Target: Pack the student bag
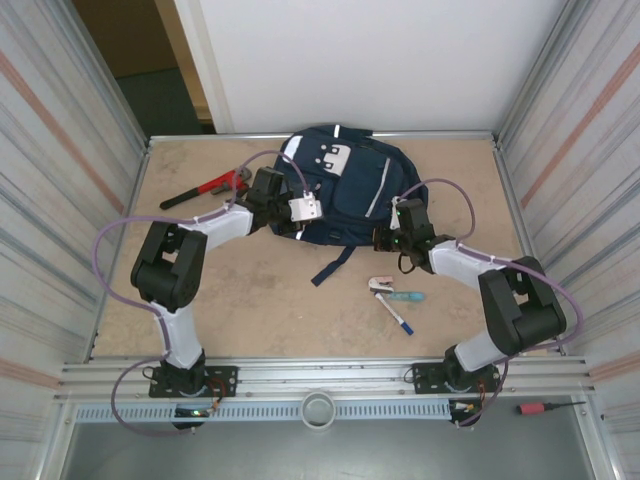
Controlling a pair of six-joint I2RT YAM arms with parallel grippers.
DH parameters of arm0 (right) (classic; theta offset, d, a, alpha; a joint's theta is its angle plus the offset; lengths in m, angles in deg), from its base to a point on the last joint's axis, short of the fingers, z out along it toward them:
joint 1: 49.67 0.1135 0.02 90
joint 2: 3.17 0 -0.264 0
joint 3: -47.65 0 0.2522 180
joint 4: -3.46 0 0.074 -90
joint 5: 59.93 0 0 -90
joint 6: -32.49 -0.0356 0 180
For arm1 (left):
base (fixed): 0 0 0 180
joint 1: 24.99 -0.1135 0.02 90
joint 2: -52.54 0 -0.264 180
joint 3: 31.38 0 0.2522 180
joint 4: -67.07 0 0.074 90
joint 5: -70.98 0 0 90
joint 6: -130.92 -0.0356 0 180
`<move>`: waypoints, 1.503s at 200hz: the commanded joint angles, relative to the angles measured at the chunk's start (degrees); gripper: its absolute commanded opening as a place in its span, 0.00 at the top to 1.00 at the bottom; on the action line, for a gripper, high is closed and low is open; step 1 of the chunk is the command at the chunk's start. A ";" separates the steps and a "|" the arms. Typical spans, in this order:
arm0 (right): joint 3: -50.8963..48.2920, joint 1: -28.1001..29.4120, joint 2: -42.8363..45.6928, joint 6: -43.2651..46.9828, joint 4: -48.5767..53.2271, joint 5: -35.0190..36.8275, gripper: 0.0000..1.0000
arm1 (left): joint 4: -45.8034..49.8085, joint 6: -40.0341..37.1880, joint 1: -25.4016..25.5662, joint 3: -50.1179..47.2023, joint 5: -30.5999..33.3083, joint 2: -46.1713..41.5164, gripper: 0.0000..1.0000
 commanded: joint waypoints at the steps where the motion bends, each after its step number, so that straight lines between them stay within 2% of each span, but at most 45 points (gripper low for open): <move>1: -0.06 0.89 2.42 3.78 1.16 -3.66 1.00 | 1.38 0.72 -1.01 -1.00 -0.53 -3.27 1.00; 27: 0.43 2.43 4.24 5.51 1.69 -8.03 1.00 | 1.31 0.45 0.72 -1.95 -1.19 -6.01 0.69; 50: 1.69 3.62 5.71 5.73 3.07 -10.64 1.00 | -2.33 1.27 2.99 -5.40 -2.97 -10.44 0.50; 69: 3.07 4.19 6.43 5.48 4.27 -12.29 1.00 | -4.91 1.04 6.22 -7.39 -2.68 -12.74 0.40; 92: 4.27 4.12 7.33 4.39 5.08 -14.85 1.00 | -5.45 -1.81 10.87 -6.77 3.32 -11.46 0.38; 134: 4.44 3.95 8.80 3.21 5.43 -19.27 1.00 | -7.36 -3.83 13.48 -2.74 8.86 -6.15 0.45; 149: 3.97 3.78 9.41 3.03 5.69 -20.03 1.00 | -8.82 -4.43 13.68 -2.12 10.86 -4.70 0.51; 177: 2.30 1.91 10.64 1.26 6.86 -18.85 1.00 | -10.68 -5.36 13.36 -2.37 11.93 -3.77 0.71; 206: 2.13 1.31 10.87 -1.27 11.71 -8.96 1.00 | -9.92 -3.81 12.07 -2.48 8.36 -4.54 1.00; 230: 1.92 1.31 10.57 -2.01 12.21 -5.40 1.00 | -11.12 -1.64 10.87 -3.20 5.21 -5.50 1.00; 257: 1.00 3.27 8.40 1.36 6.21 -13.62 1.00 | -10.15 -0.42 10.82 -2.20 3.87 -5.36 1.00; 283: 1.48 7.73 6.96 5.28 6.00 -11.70 0.75 | -9.97 0.32 10.84 -2.19 3.39 -5.31 1.00; 300: 0.72 7.97 6.34 4.87 4.56 -9.86 0.67 | -9.73 0.43 10.87 -2.14 3.28 -5.44 1.00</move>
